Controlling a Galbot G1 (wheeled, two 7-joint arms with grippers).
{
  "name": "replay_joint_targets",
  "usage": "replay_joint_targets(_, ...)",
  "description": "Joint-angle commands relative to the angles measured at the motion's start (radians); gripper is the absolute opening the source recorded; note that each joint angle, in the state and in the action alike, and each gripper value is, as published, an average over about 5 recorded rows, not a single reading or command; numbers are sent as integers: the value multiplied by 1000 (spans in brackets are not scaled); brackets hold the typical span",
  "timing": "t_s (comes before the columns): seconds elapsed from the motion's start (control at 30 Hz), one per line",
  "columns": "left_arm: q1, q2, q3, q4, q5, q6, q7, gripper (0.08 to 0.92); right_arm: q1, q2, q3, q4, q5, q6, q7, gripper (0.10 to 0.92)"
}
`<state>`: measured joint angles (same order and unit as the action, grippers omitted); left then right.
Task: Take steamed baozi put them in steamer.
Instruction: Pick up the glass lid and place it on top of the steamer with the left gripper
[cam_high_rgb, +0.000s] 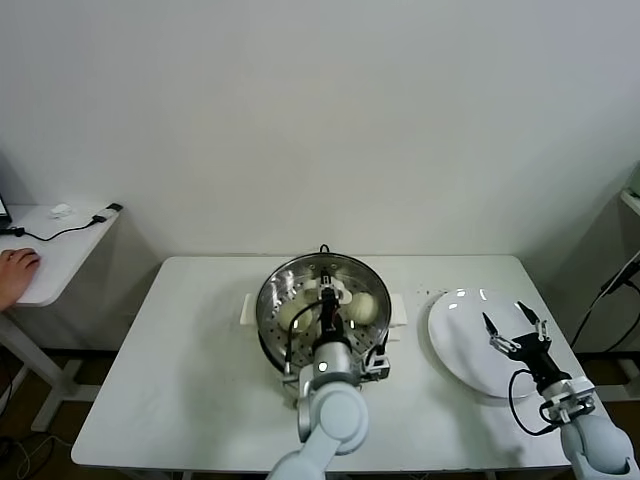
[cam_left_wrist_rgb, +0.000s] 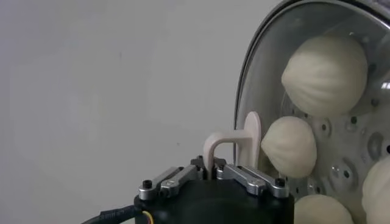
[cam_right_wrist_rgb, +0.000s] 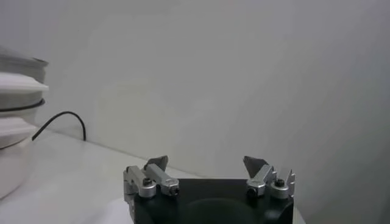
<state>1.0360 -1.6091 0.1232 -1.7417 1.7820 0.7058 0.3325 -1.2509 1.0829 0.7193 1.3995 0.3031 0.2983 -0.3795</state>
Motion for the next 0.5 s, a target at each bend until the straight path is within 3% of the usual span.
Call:
replay_joint_targets(0.03, 6, -2, -3, 7, 7, -10, -5, 153, 0, 1, 2, 0, 0, 2, -3, 823)
replay_joint_targets(0.23, 17, 4, 3, -25, 6, -21, 2, 166, 0, 0, 5, -2, -1, 1, -4, 823)
replay_joint_targets(0.5, 49, 33, 19, -123, 28, -36, 41, 374, 1, 0, 6, -2, -6, -3, -4, 823)
